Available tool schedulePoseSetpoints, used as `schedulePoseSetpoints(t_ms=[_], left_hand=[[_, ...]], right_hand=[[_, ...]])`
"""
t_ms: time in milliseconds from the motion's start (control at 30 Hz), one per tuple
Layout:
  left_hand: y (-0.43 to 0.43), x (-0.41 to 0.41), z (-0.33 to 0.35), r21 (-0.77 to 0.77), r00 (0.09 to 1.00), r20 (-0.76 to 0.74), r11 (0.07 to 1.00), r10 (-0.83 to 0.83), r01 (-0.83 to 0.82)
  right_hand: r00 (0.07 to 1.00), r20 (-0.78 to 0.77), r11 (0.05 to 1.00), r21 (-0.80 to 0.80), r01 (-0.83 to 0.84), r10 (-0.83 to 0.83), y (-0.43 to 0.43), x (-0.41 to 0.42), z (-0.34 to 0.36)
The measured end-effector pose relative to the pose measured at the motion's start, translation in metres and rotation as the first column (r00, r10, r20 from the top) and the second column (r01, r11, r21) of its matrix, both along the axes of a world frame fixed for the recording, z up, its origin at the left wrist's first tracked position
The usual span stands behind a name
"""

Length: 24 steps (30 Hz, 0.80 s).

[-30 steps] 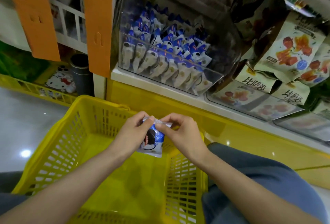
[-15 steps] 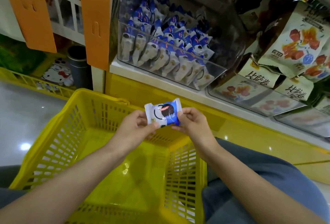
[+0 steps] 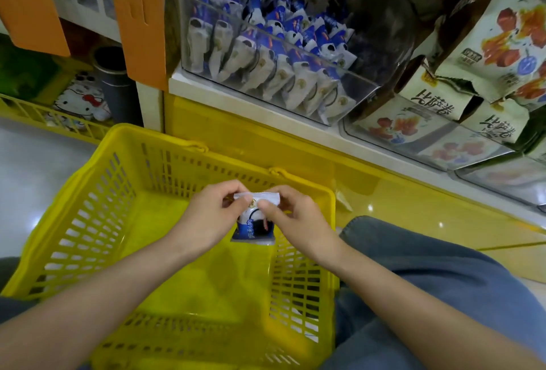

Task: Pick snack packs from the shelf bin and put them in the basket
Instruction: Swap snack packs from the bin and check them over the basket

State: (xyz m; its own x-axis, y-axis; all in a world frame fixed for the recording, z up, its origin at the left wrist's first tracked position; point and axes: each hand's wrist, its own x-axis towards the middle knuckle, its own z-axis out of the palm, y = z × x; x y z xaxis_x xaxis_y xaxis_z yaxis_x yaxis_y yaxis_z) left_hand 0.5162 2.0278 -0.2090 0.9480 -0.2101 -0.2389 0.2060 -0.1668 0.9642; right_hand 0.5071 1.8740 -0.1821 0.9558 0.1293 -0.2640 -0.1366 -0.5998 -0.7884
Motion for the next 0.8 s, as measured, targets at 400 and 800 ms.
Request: schedulePoseSetpoints(t_ms=[400, 800], left_hand=[[-0.004, -0.001, 0.001, -0.068, 0.996, -0.085, 0.998, -0.016, 0.010], [-0.005, 0.006, 0.011, -0.388, 0.849, -0.525, 0.903, -0.053, -0.184]], right_hand=[[0.883, 0.431, 0.952, -0.301, -0.054, 0.186, -0.002, -0.005, -0.002], [0.789, 0.580, 0.976, -0.181, -0.118, 0.203, -0.005, -0.002, -0.007]])
